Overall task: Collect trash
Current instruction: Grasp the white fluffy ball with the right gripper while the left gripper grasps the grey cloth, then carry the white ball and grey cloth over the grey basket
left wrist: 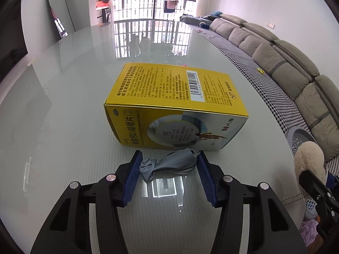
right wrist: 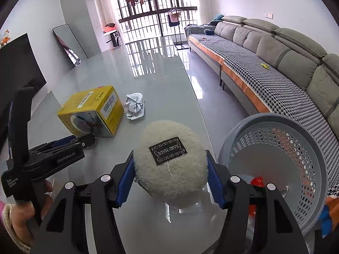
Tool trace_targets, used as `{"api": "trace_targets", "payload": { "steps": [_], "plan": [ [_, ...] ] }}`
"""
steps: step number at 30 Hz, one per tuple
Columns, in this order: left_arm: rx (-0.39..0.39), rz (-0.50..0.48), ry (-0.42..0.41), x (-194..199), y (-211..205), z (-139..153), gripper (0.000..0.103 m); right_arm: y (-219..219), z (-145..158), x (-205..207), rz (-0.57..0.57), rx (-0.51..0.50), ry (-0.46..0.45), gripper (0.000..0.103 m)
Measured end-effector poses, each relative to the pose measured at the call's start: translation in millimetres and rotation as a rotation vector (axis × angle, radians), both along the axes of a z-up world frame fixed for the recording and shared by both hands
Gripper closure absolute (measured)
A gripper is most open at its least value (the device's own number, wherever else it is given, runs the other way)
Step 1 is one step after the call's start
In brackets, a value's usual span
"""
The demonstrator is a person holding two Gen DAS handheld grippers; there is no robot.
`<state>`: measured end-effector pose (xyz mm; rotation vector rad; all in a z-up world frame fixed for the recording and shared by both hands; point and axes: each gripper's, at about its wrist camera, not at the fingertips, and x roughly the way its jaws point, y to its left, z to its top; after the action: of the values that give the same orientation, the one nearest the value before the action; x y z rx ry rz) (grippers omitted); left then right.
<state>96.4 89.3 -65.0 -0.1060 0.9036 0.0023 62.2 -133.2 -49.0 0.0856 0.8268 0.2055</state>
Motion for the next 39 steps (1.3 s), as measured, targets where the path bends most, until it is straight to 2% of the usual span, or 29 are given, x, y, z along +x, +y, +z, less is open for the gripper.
{"api": "trace_targets", "payload": {
  "steps": [6,24,31,39],
  "plan": [
    [0.017,-0.028,-0.02,-10.2,-2.7,5.5,0.055,0.2,1.2,-1.3,-0.001,-0.002,0.002,0.044],
    [0.044,-0.075,-0.069,-33.7,-22.4,27.5,0.056,-2.5,9.7,-20.4,-0.014,0.002,-0.025,0.044],
    [0.049,-0.155,-0.088,-38.2,-58.0,35.4,0.056,-23.2,9.1,-31.7,-0.055,-0.001,-0.028,0.044],
    [0.044,-0.267,-0.098,-44.3,-116.0,39.1,0.056,-73.9,3.5,-44.6,-0.15,-0.022,-0.025,0.044]
  ]
}}
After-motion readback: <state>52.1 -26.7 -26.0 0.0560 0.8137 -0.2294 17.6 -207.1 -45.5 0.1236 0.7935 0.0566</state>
